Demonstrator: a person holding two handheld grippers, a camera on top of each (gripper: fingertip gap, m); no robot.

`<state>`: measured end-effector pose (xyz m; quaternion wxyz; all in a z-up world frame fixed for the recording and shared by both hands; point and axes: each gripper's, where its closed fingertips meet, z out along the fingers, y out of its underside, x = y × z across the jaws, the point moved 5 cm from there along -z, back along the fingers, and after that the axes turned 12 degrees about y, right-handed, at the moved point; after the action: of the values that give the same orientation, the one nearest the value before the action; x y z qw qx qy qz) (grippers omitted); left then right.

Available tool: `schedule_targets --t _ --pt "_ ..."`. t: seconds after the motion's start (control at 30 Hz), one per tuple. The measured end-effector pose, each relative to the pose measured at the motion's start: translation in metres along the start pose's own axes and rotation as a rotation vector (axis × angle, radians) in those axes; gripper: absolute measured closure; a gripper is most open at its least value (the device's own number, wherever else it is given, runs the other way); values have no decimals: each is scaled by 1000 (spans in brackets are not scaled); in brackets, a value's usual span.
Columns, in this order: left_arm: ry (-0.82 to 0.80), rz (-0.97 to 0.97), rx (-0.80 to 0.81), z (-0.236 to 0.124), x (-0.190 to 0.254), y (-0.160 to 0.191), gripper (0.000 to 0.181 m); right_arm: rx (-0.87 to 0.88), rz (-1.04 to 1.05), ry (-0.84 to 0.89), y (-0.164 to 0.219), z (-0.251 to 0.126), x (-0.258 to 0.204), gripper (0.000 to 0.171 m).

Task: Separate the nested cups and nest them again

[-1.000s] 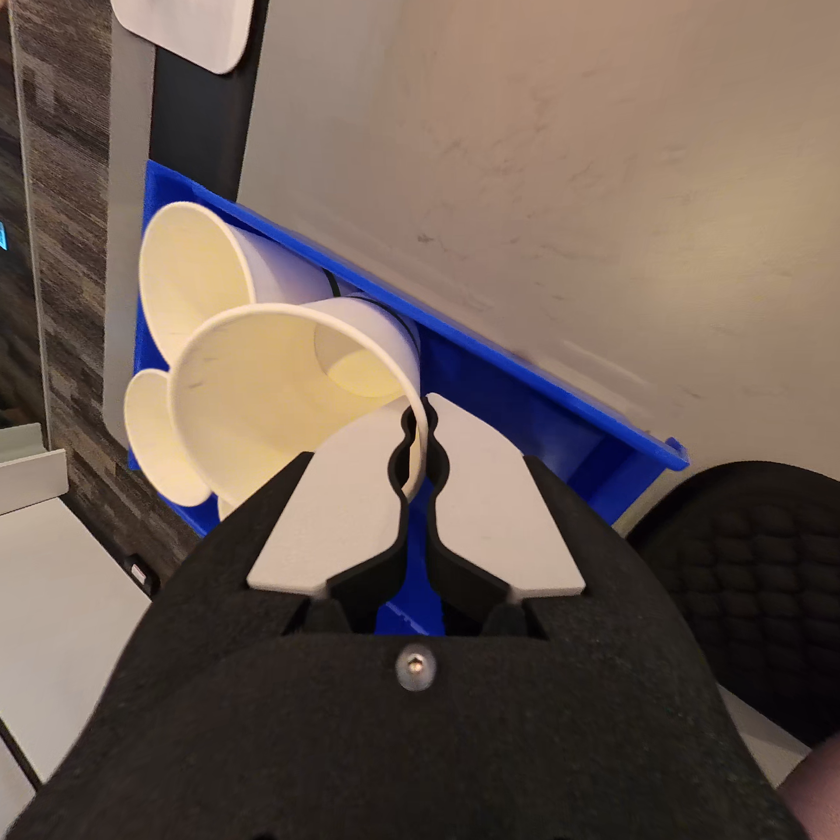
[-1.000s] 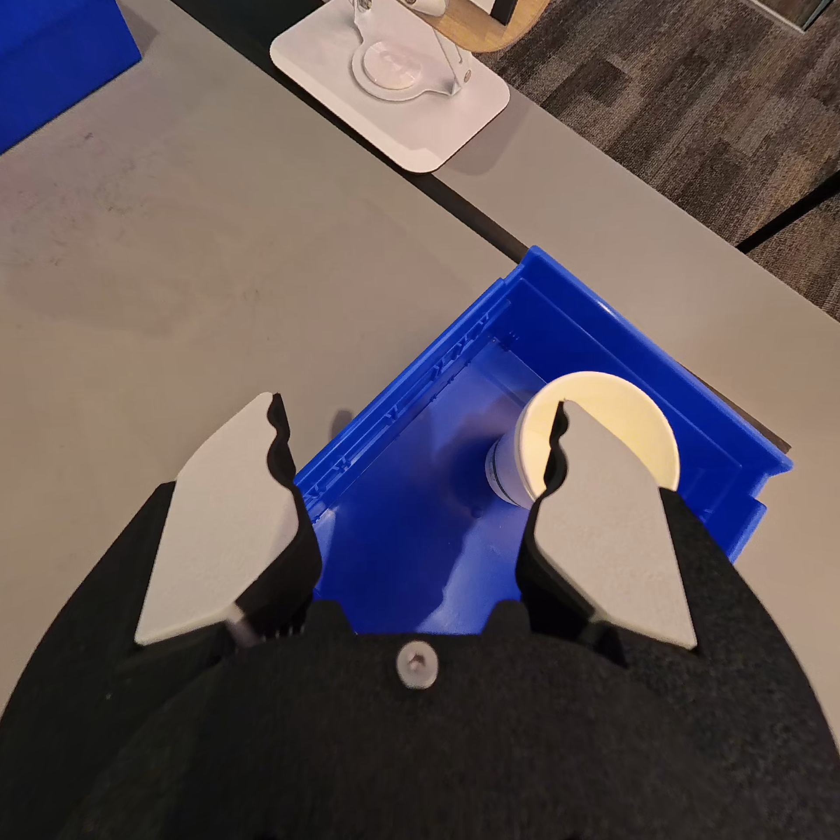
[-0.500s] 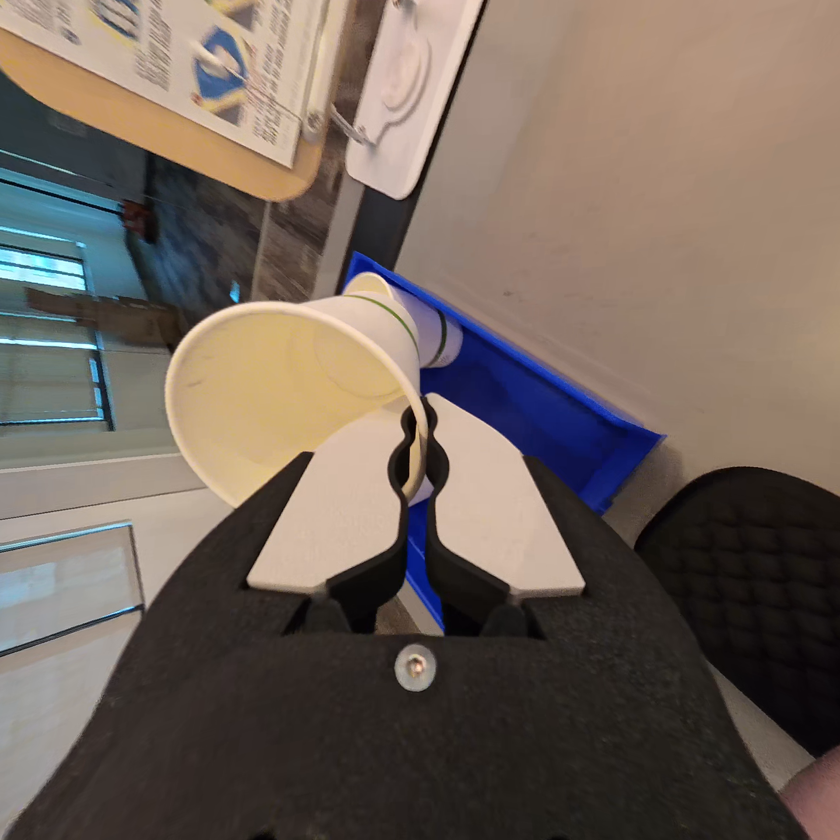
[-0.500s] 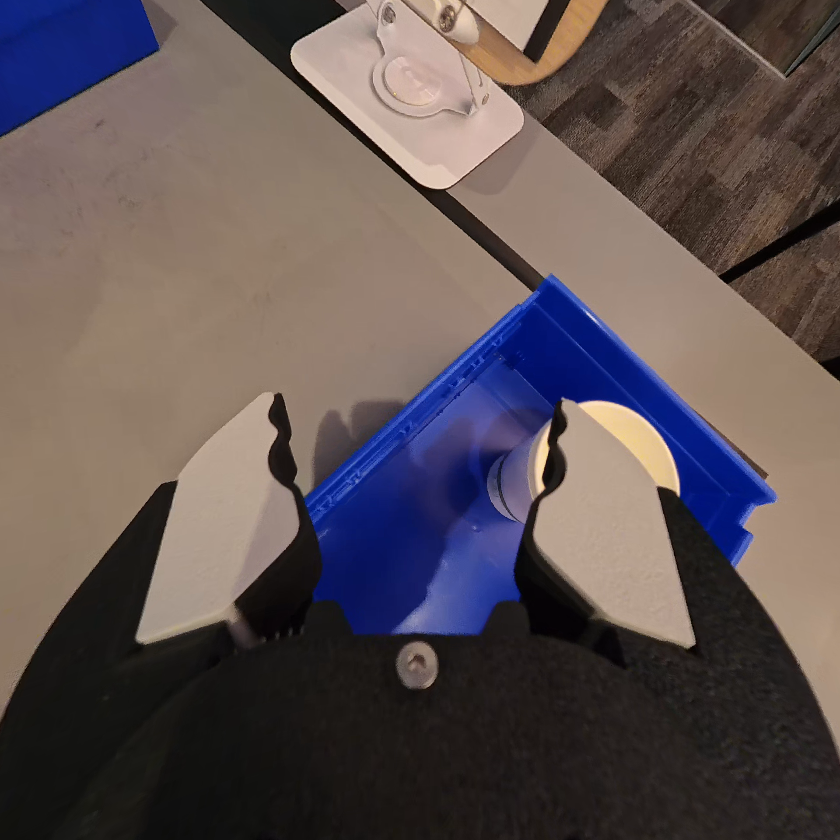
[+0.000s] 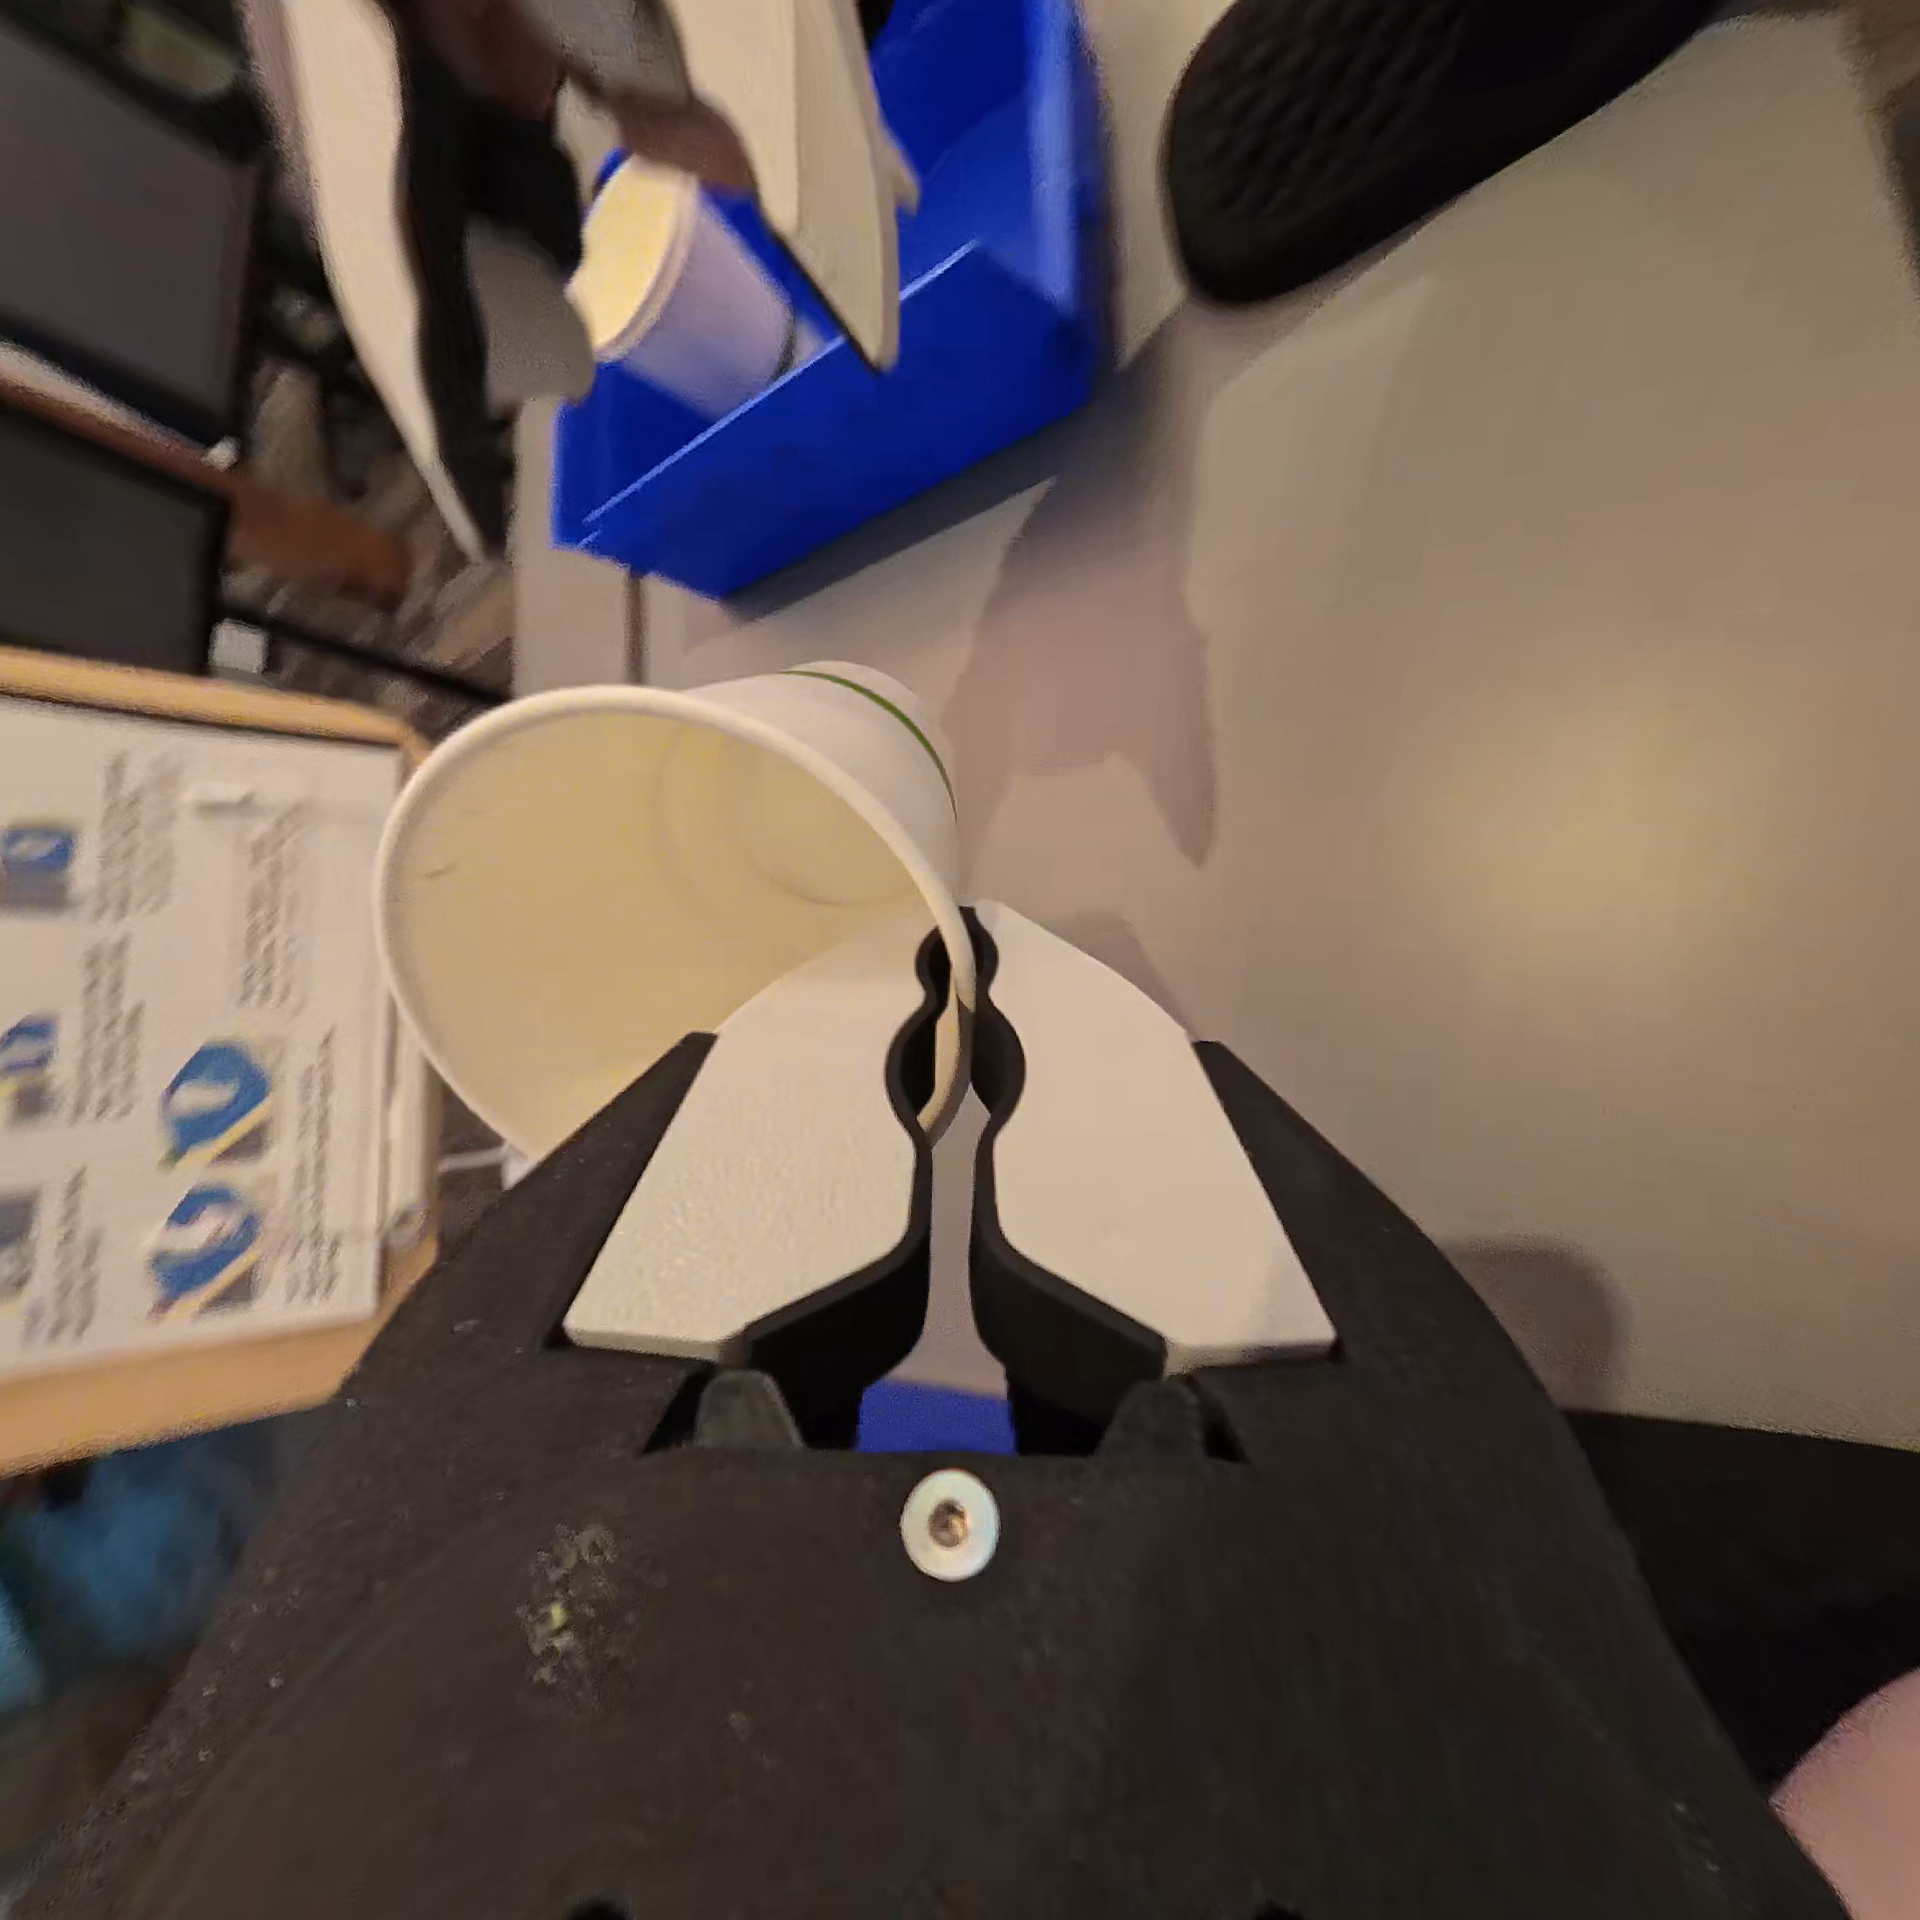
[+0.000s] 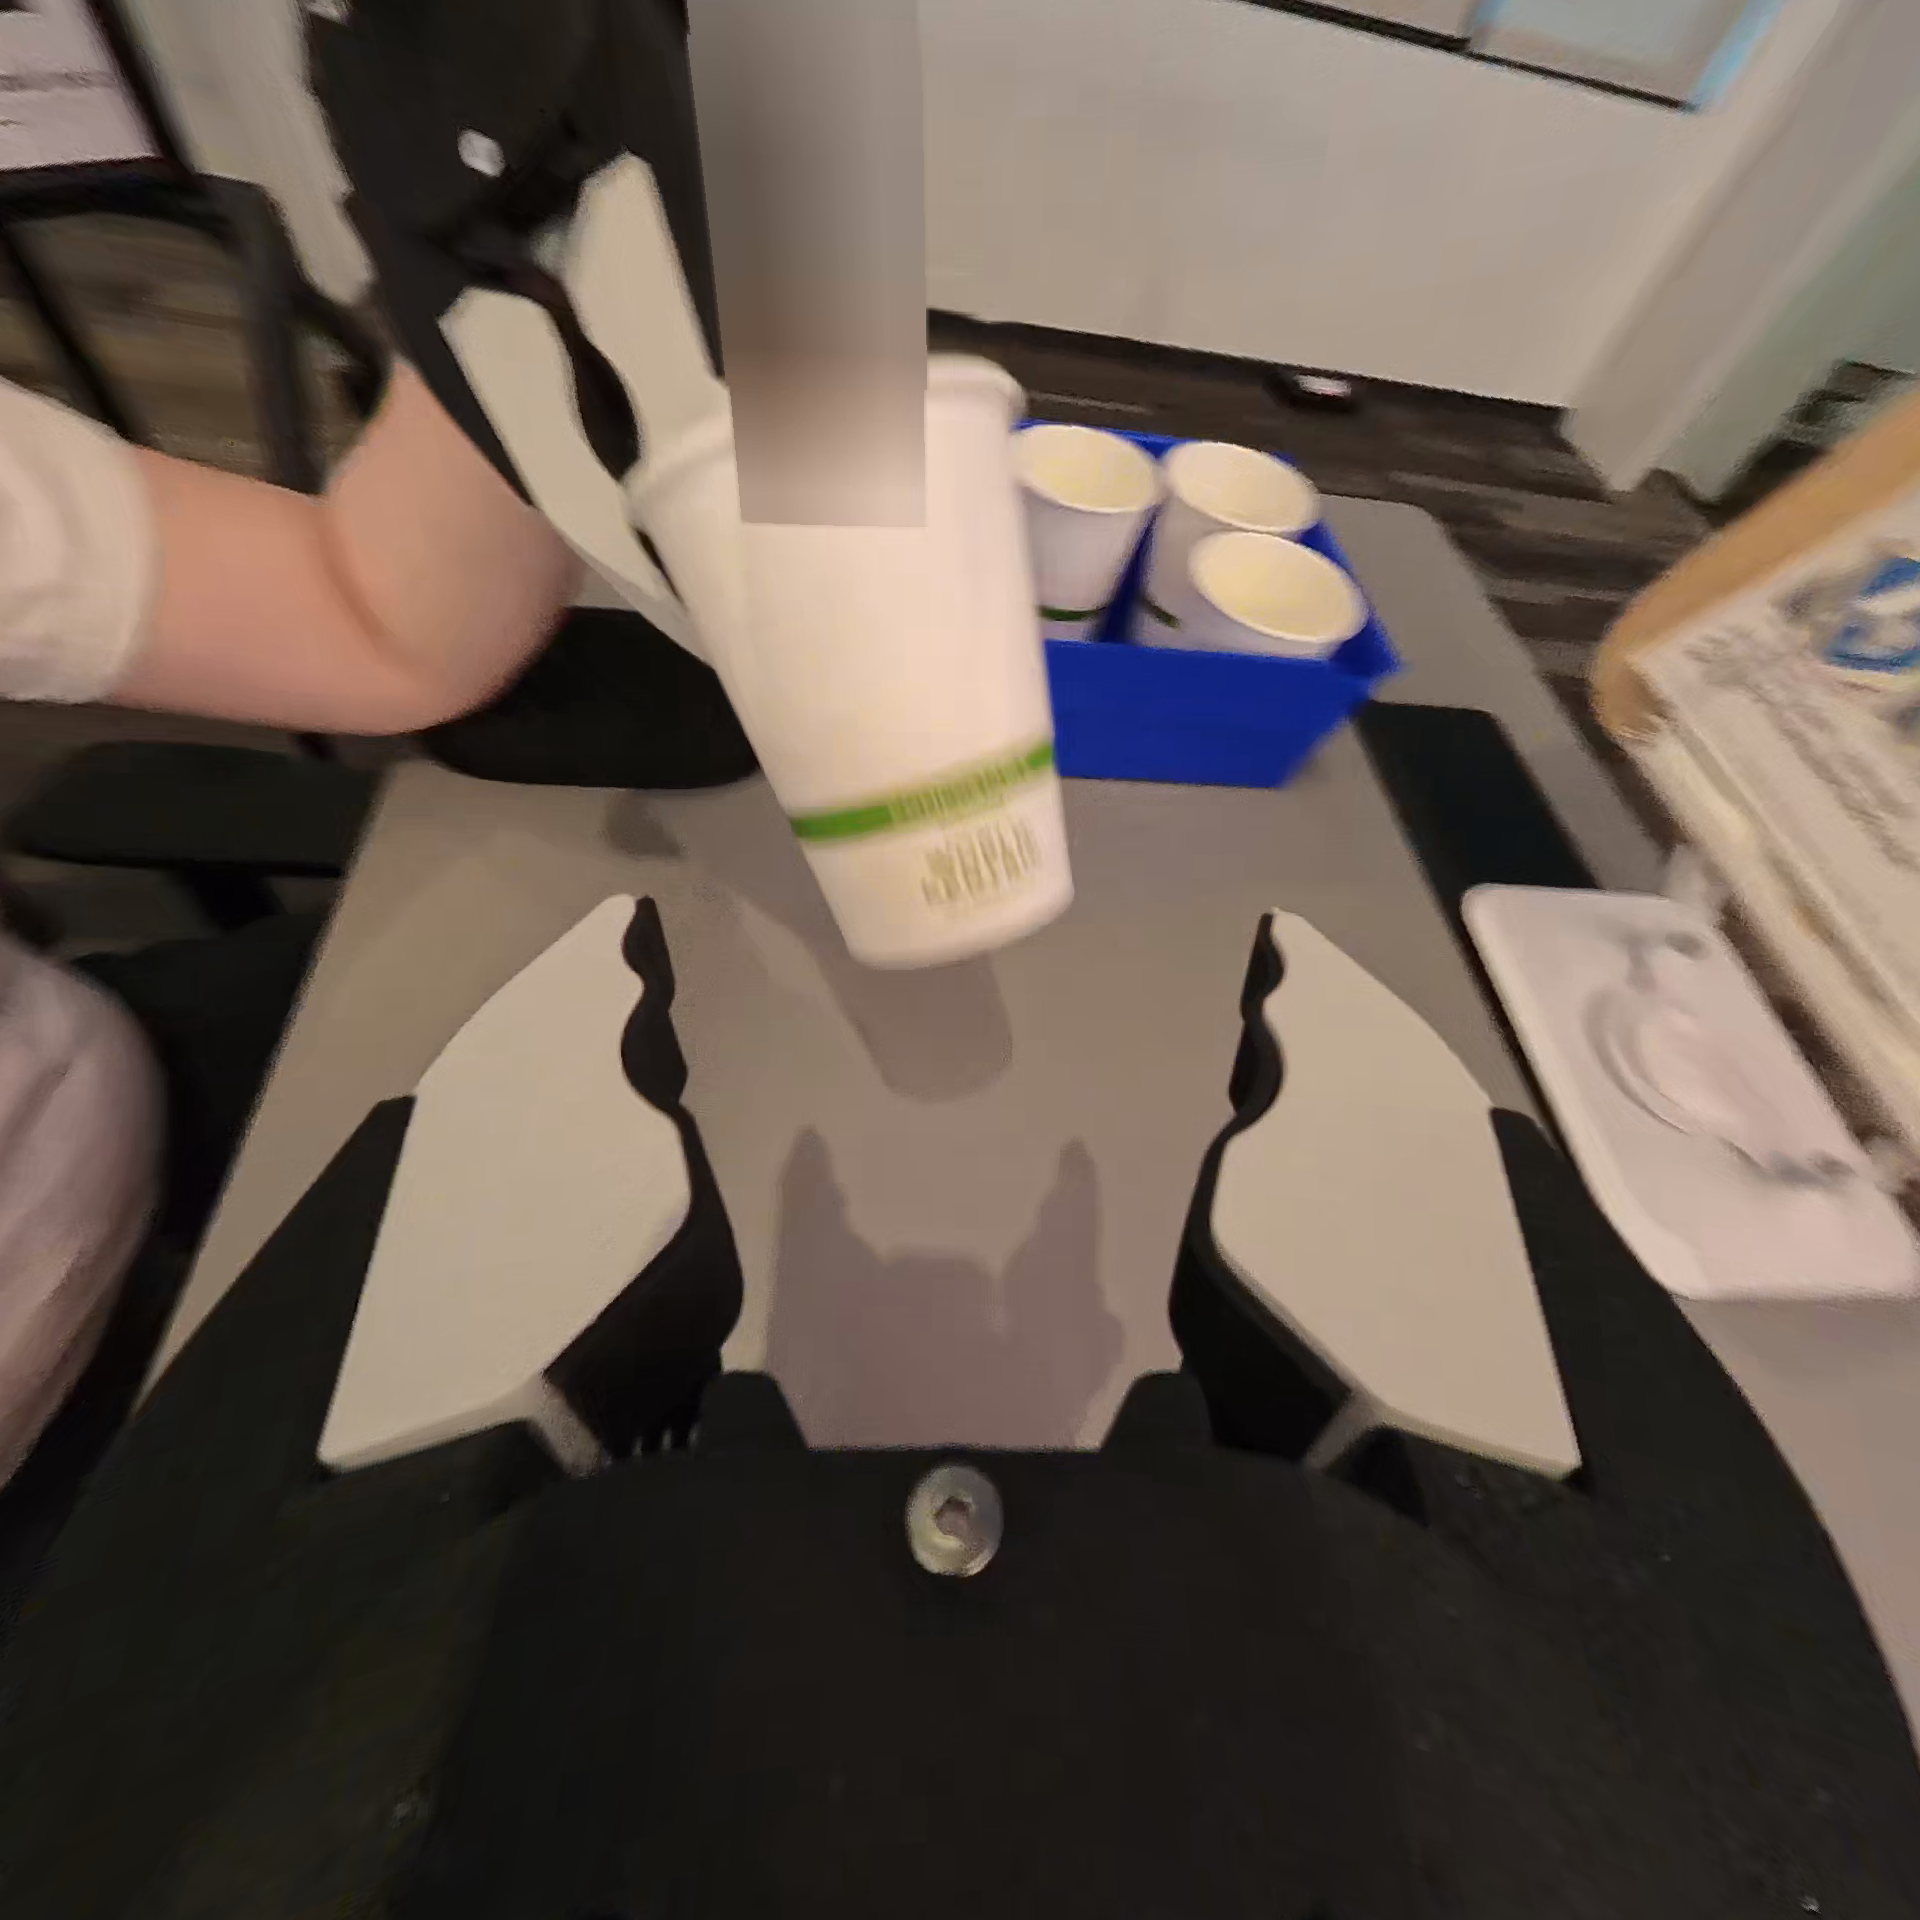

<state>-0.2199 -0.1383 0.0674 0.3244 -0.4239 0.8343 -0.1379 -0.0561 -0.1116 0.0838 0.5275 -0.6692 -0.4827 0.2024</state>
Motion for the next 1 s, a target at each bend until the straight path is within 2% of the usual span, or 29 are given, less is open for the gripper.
schedule_targets --t 0.13,0.23,0.4,0.63,0.87,1.0 --pt "111 41 27 22 8 -10 181 -46 -55 -114 6 20 -23 66" --pt "160 53 41 32 11 -14 181 -23 -2 -234 7 29 -34 68" --pt "210 71 36 41 17 -16 181 -81 14 -364 17 42 -50 71" --pt "250 90 14 49 23 -17 181 -133 22 -383 26 50 -52 84" --pt "269 94 -14 55 25 -16 179 -182 8 -412 35 52 -54 85" --pt "201 43 7 52 16 -17 151 -178 31 -425 36 54 -53 86"
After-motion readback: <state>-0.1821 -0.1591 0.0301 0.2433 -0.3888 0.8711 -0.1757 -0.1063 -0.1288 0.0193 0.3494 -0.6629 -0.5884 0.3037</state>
